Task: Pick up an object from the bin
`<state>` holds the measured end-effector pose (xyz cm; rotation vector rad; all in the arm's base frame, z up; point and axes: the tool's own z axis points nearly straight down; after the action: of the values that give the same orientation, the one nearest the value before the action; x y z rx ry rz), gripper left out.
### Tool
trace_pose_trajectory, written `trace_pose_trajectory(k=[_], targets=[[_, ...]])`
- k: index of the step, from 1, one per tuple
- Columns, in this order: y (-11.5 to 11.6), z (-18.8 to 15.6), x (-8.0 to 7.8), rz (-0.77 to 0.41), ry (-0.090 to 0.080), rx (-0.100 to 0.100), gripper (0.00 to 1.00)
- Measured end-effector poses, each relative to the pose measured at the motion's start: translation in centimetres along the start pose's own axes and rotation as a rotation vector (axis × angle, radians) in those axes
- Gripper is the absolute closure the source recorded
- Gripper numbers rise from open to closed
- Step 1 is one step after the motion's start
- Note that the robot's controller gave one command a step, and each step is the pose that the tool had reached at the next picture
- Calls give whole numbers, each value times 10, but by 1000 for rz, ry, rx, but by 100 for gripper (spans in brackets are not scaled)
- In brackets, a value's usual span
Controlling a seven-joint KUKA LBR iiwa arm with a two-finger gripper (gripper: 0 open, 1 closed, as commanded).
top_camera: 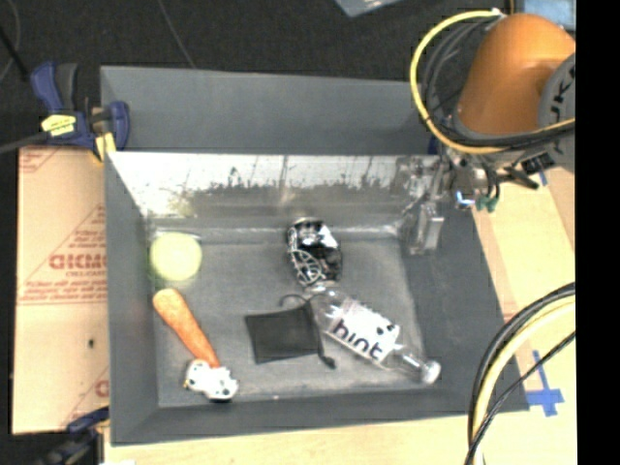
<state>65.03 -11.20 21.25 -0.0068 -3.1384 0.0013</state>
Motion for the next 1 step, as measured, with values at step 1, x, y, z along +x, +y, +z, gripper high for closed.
trace_pose_trajectory(k=[1], targets=[[0,-6,-1,-1,-8,1,0]])
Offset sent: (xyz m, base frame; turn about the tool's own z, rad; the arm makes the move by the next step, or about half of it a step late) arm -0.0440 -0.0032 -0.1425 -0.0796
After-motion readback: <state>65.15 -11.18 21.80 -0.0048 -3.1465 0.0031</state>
